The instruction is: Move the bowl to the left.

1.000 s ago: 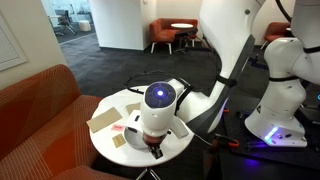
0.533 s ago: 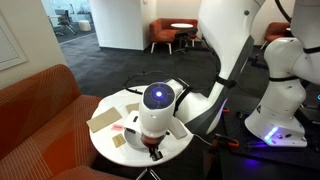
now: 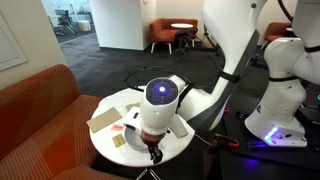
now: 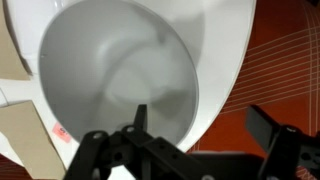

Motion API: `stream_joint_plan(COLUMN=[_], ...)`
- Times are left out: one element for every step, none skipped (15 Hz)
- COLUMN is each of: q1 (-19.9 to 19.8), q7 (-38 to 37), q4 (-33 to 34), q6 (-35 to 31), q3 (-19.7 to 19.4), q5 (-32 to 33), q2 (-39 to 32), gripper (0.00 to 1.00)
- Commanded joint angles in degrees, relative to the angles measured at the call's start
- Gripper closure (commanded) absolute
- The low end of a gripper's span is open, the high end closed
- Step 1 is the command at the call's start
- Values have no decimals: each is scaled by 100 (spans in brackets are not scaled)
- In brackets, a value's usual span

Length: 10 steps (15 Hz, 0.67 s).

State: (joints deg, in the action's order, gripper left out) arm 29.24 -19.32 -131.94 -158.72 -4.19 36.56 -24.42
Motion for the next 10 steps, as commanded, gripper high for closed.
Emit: stream_joint_plan(q1=[-18, -87, 31, 9, -1, -18, -34, -57, -81, -91], q7=[-356, -349, -355, -378, -436, -530, -615, -709, -778, -859], q4=[-469, -607, -728, -864, -982, -1110, -1225, -1356, -1471, -1591], q6=[21, -30, -82, -120, -148, -151, -168, -182, -192, -218], q3=[19, 69, -55, -60, -79, -88, -100, -118, -124, -154], q5=[244, 221, 134, 116, 96, 54, 39, 25, -3, 7], q2=[628, 790, 930, 1096, 1251, 1420, 1568, 1735, 1880, 2037], gripper=[0, 0, 0, 0, 0, 0, 0, 0, 0, 0])
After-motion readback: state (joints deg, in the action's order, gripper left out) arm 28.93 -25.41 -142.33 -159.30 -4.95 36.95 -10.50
